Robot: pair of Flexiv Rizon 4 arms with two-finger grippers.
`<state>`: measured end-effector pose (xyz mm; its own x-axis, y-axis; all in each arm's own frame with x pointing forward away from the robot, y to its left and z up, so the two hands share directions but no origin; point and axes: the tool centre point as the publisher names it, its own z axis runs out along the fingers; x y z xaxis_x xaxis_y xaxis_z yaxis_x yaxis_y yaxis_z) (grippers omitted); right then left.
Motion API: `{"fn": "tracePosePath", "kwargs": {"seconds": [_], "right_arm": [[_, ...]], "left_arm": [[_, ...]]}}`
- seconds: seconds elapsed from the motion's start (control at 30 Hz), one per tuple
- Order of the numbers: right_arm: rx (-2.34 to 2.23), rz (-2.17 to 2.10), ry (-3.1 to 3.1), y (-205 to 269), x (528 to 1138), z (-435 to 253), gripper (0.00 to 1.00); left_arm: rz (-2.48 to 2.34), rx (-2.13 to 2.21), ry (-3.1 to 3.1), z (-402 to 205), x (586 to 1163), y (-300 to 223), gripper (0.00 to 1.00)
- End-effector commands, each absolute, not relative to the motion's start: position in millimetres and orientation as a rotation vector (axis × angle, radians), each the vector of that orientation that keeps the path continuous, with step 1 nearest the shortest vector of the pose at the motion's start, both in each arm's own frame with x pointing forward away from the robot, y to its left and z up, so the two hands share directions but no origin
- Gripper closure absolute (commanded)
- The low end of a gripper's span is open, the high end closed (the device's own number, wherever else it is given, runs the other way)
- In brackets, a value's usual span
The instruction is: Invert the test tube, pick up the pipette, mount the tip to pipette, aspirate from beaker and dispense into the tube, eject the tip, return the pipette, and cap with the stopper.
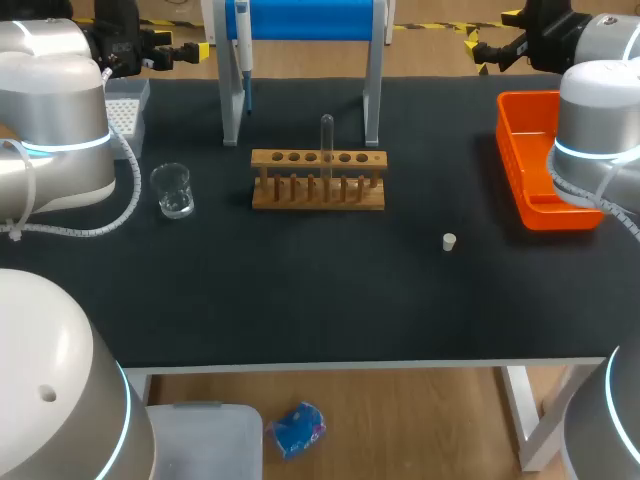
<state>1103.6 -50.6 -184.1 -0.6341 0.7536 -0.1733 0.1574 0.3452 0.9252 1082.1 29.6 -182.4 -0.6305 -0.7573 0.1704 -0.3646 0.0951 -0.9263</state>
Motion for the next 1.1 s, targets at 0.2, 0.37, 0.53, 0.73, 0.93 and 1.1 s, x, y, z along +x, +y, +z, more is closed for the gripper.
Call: {"fn": "tracePosePath", "kwargs": {"seconds": [0.2, 0.37, 0.53, 0.73, 0.93, 1.1], "right_arm": [[0.792, 1.291, 2.015, -51, 1104, -184, 0.00], [0.792, 1.291, 2.015, -51, 1104, -184, 0.00], [0.732, 1.358, 2.029, -45, 1095, -183, 0.00], [0.588, 1.556, 2.087, -35, 1047, -192, 0.00], [0.406, 1.751, 2.185, -29, 986, -218, 0.00], [0.197, 1.878, 2.267, -18, 938, -226, 0.00]], "left_arm": [[-1.549, -1.105, 2.030, -182, 1083, 30, 0.00], [-1.549, -1.105, 2.030, -182, 1083, 30, 0.00], [-1.549, -1.105, 2.030, -182, 1083, 30, 0.00], [-1.549, -1.105, 2.030, -182, 1083, 30, 0.00], [-1.549, -1.105, 2.030, -182, 1083, 30, 0.00], [-1.549, -1.105, 2.030, -182, 1083, 30, 0.00]]}}
